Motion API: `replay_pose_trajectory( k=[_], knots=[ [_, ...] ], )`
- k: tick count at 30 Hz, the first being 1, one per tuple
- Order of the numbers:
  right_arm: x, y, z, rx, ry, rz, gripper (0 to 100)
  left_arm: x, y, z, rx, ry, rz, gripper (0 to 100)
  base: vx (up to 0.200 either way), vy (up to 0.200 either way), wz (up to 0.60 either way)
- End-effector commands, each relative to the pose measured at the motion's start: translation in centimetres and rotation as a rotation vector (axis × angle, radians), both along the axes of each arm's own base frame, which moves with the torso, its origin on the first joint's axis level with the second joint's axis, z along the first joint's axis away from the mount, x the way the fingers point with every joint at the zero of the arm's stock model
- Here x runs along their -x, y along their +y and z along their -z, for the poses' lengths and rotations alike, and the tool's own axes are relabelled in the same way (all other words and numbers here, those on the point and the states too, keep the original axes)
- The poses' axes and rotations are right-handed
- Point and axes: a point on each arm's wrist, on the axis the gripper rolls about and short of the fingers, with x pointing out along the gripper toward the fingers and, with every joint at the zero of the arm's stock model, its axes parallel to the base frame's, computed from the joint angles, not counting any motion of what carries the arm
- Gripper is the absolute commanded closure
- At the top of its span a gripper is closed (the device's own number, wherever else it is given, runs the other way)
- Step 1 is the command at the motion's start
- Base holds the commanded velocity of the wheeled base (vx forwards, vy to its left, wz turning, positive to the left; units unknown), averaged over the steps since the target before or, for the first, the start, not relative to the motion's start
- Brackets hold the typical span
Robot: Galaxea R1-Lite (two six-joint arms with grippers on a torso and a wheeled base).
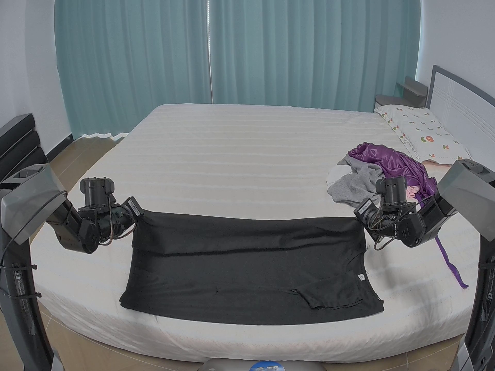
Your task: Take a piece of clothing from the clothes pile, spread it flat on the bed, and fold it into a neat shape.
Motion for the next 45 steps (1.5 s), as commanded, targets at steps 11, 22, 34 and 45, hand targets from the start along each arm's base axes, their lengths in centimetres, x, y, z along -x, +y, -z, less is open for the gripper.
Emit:
replay_pose_trajectory(
  k=[11, 22, 34, 45],
  knots=[
    [4.8, -0.6, 3.5, 0.001, 0.204, -0.044, 100, 3.4, 0.2, 4.3, -0.134, 0.127, 0.068, 100, 0.000, 0.000, 0.00],
    [6.4, -0.6, 5.3, 0.065, 0.280, -0.095, 100, 5.8, 0.0, 5.1, -0.248, 0.263, 0.208, 100, 0.000, 0.000, 0.00],
    [6.8, -0.3, 5.8, 0.078, 0.265, -0.120, 0, 6.3, 0.0, 5.0, -0.272, 0.293, 0.235, 0, 0.000, 0.000, 0.00],
    [6.2, -3.5, 2.9, -0.110, 0.173, -0.078, 0, 1.8, -0.2, 3.6, -0.069, 0.195, 0.083, 0, 0.000, 0.000, 0.00]
  ],
)
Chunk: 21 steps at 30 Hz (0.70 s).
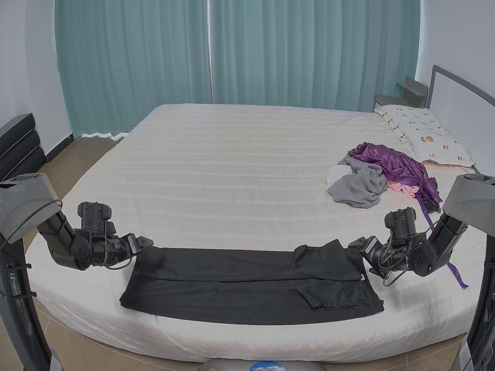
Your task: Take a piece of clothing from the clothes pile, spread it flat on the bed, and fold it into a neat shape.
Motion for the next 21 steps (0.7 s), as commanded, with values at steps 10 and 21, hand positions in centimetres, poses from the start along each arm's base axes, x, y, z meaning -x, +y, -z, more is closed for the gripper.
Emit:
replay_pose_trajectory(
  k=[10, 21],
  knots=[
    [-0.9, -2.7, 0.5, -0.137, -0.016, 0.035, 0, -6.5, -0.8, 3.2, 0.040, 0.034, -0.122, 0, 0.000, 0.000, 0.00],
    [-0.8, -2.6, 0.6, -0.136, -0.011, 0.032, 0, -6.6, -0.6, 4.2, -0.004, 0.050, -0.138, 100, 0.000, 0.000, 0.00]
  ],
)
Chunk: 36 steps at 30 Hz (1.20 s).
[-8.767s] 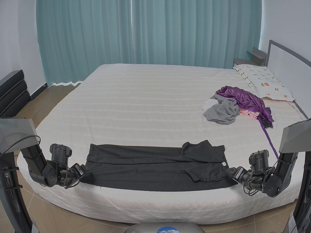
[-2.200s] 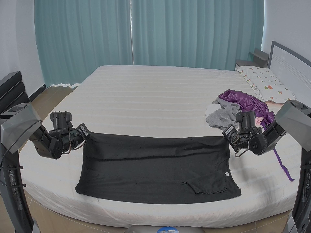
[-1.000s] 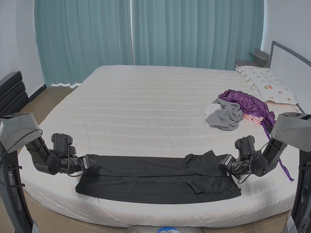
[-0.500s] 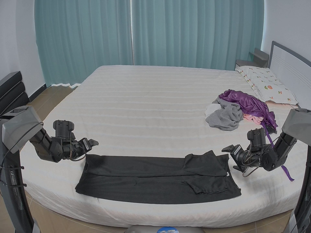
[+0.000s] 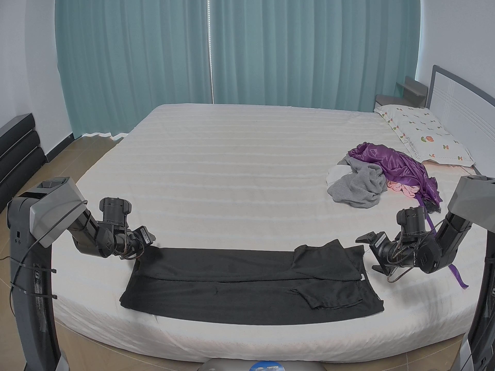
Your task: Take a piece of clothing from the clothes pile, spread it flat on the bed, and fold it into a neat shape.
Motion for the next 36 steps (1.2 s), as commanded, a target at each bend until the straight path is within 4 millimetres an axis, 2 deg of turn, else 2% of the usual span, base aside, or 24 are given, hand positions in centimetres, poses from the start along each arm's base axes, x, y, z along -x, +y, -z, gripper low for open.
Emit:
replay_pose_trajectory(
  k=[1, 13, 14, 16, 17, 21, 23, 24, 30, 36],
  knots=[
    [0.1, 0.1, 0.2, 0.001, 0.006, -0.002, 0, -0.2, 0.1, 0.7, -0.005, 0.008, -0.013, 100, 0.000, 0.000, 0.00],
    [-0.7, 0.3, 0.2, 0.011, -0.030, -0.006, 0, -0.6, 0.4, 0.4, -0.017, -0.008, -0.055, 100, 0.000, 0.000, 0.00],
    [-0.9, 1.0, -0.5, 0.011, -0.076, -0.026, 0, -0.6, 0.4, 0.4, -0.017, -0.007, -0.053, 100, 0.000, 0.000, 0.00],
    [-1.0, 1.4, -0.7, 0.014, -0.088, -0.041, 0, -0.6, 0.4, 0.3, -0.017, -0.009, -0.053, 100, 0.000, 0.000, 0.00],
    [-1.3, 2.6, -1.0, 0.042, -0.117, -0.101, 0, -0.5, 0.4, 0.2, -0.013, -0.005, -0.054, 0, 0.000, 0.000, 0.00],
    [-1.8, 4.0, -0.6, 0.123, -0.143, -0.221, 0, -0.3, 0.5, 0.3, -0.004, 0.001, -0.065, 0, 0.000, 0.000, 0.00],
    [-2.0, 4.4, 0.1, 0.160, -0.142, -0.267, 0, -0.3, 0.6, 0.2, 0.018, -0.001, -0.086, 0, 0.000, 0.000, 0.00],
    [-2.4, 4.5, 1.1, 0.211, -0.129, -0.316, 0, -0.3, 0.7, 0.0, 0.050, -0.004, -0.108, 0, 0.000, 0.000, 0.00],
    [-3.6, 4.0, 1.8, 0.261, -0.114, -0.350, 0, -0.4, 1.6, -0.8, 0.092, -0.022, -0.139, 0, 0.000, 0.000, 0.00],
    [-3.2, 3.8, 2.7, 0.243, -0.068, -0.380, 0, -0.4, 1.8, -1.5, 0.137, -0.033, -0.143, 0, 0.000, 0.000, 0.00]
  ],
)
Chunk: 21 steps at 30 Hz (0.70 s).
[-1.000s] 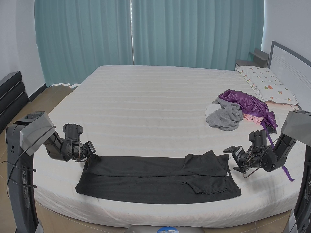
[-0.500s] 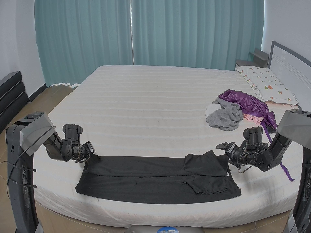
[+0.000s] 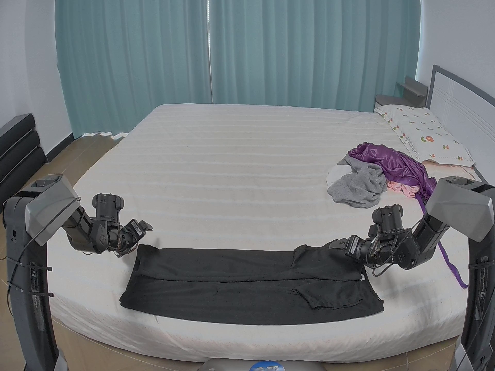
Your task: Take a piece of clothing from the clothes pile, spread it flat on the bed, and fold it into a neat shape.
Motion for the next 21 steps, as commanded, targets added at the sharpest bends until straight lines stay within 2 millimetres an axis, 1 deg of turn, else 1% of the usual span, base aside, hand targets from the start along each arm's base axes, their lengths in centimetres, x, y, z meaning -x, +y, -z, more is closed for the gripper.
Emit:
replay_pose_trajectory(
  k=[1, 2, 3, 4, 7, 9, 10, 13, 21],
  knots=[
    [0.2, -0.1, 1.1, -0.002, 0.031, -0.021, 0, 0.0, 0.3, -0.7, 0.008, -0.018, -0.004, 0, 0.000, 0.000, 0.00],
    [0.3, -0.1, 1.3, 0.004, 0.034, -0.032, 0, 0.0, 0.3, -0.7, 0.008, -0.018, -0.004, 0, 0.000, 0.000, 0.00],
    [0.3, -0.1, 1.3, 0.004, 0.034, -0.032, 100, 0.0, 0.3, -0.7, 0.008, -0.018, -0.004, 0, 0.000, 0.000, 0.00],
    [0.5, -0.2, 1.5, 0.017, 0.040, -0.040, 100, 0.0, 0.4, -0.7, 0.008, -0.016, -0.006, 0, 0.000, 0.000, 0.00],
    [0.9, -0.5, 1.4, 0.030, 0.041, -0.045, 100, 0.0, 0.5, -0.7, 0.008, -0.014, -0.009, 0, 0.000, 0.000, 0.00],
    [0.9, -0.7, 1.1, 0.030, 0.036, -0.040, 100, 0.1, 0.5, -0.6, 0.008, -0.013, -0.009, 0, 0.000, 0.000, 0.00],
    [1.1, -0.9, 0.5, 0.026, 0.028, -0.035, 100, 0.1, 0.6, -0.6, 0.008, -0.011, -0.010, 0, 0.000, 0.000, 0.00],
    [1.8, -1.2, 0.0, 0.028, 0.029, -0.029, 100, 0.1, 0.6, -0.6, 0.008, -0.010, -0.012, 0, 0.000, 0.000, 0.00],
    [2.3, -1.5, 0.0, 0.023, 0.044, -0.015, 100, 0.3, 0.7, -0.8, 0.008, -0.010, -0.015, 0, 0.000, 0.000, 0.00]
  ],
)
